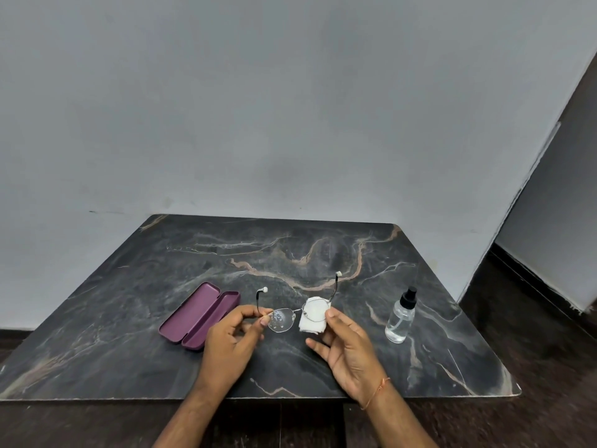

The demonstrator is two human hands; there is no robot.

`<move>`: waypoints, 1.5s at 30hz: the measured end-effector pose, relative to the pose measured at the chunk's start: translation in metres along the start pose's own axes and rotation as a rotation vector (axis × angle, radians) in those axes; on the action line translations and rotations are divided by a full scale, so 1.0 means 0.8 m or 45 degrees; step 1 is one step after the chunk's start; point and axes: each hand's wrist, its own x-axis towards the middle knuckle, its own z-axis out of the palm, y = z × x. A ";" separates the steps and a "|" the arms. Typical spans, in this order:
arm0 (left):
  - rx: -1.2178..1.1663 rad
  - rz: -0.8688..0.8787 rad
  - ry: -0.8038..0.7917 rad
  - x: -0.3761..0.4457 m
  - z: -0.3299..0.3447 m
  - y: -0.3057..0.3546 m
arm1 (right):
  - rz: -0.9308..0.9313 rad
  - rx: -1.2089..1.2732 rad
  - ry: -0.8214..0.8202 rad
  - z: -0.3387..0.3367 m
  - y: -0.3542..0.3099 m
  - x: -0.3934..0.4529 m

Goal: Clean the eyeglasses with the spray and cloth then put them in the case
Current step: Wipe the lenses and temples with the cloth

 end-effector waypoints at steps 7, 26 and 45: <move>0.096 0.103 0.045 -0.004 0.001 0.003 | 0.009 0.032 -0.023 -0.004 0.000 0.005; 0.270 0.289 0.113 -0.009 0.002 -0.007 | -0.029 -0.008 -0.001 -0.005 0.001 0.003; 0.274 0.398 0.044 -0.013 0.003 -0.005 | 0.090 0.106 -0.090 -0.011 -0.001 0.005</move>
